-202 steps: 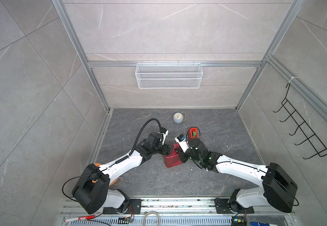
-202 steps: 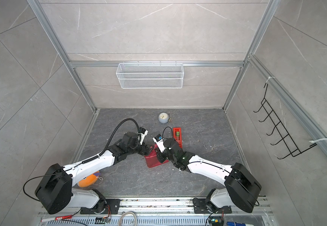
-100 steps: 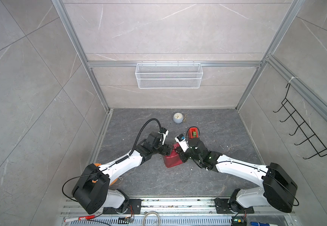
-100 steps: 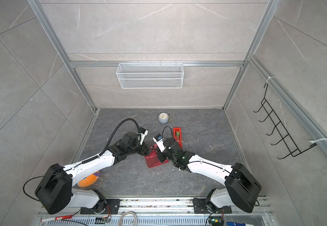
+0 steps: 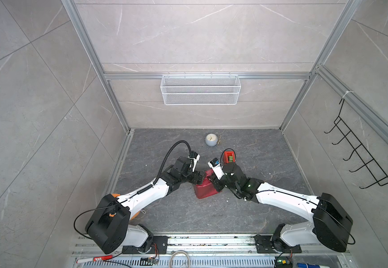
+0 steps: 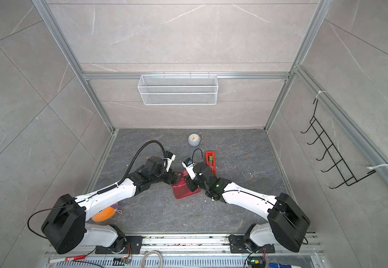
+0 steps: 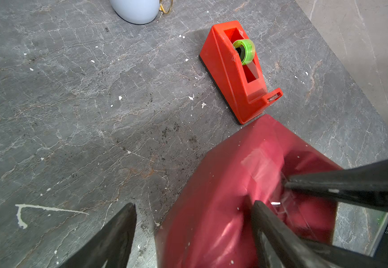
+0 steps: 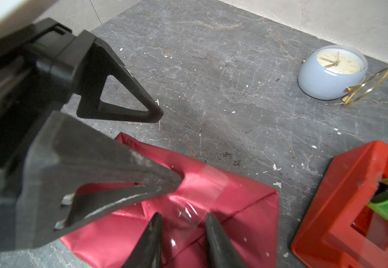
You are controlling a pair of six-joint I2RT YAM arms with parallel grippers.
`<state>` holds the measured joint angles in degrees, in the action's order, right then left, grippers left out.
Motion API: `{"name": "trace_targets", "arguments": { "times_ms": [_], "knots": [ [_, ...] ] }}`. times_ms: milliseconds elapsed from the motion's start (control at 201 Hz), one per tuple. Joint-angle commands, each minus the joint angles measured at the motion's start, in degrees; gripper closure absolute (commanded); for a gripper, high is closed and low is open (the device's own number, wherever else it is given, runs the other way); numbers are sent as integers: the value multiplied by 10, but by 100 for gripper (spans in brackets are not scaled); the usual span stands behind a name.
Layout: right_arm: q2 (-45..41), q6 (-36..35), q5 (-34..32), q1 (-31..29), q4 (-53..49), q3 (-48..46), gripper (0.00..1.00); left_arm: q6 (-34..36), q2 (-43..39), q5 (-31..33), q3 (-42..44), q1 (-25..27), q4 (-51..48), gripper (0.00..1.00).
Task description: Wrap the gift box in paper
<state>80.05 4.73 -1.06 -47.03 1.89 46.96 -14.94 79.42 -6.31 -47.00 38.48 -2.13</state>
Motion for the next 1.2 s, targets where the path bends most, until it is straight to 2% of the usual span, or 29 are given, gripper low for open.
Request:
{"name": "trace_targets", "arguments": {
  "times_ms": [0,189,358,483,587,657,871,1195],
  "knots": [
    [2,7,-30,4,-66,6,62,25,0,-5,19,2,-62,21],
    [-13,17,-40,4,-75,18,51,25,1,-5,20,3,-62,21],
    [-54,35,-44,9,-88,25,48,25,-1,-4,19,2,-62,21],
    [-87,63,-7,18,-94,31,46,26,-1,-5,18,3,-62,21],
    [-81,92,41,18,-98,48,46,25,-1,-5,18,3,-61,21],
    [-64,112,68,18,-94,62,50,26,-2,-5,17,2,-61,21],
    [-16,153,101,17,-75,79,73,26,-2,-5,14,2,-62,21],
    [32,175,106,26,-59,74,84,28,0,-6,9,3,-65,21]
  ]
}}
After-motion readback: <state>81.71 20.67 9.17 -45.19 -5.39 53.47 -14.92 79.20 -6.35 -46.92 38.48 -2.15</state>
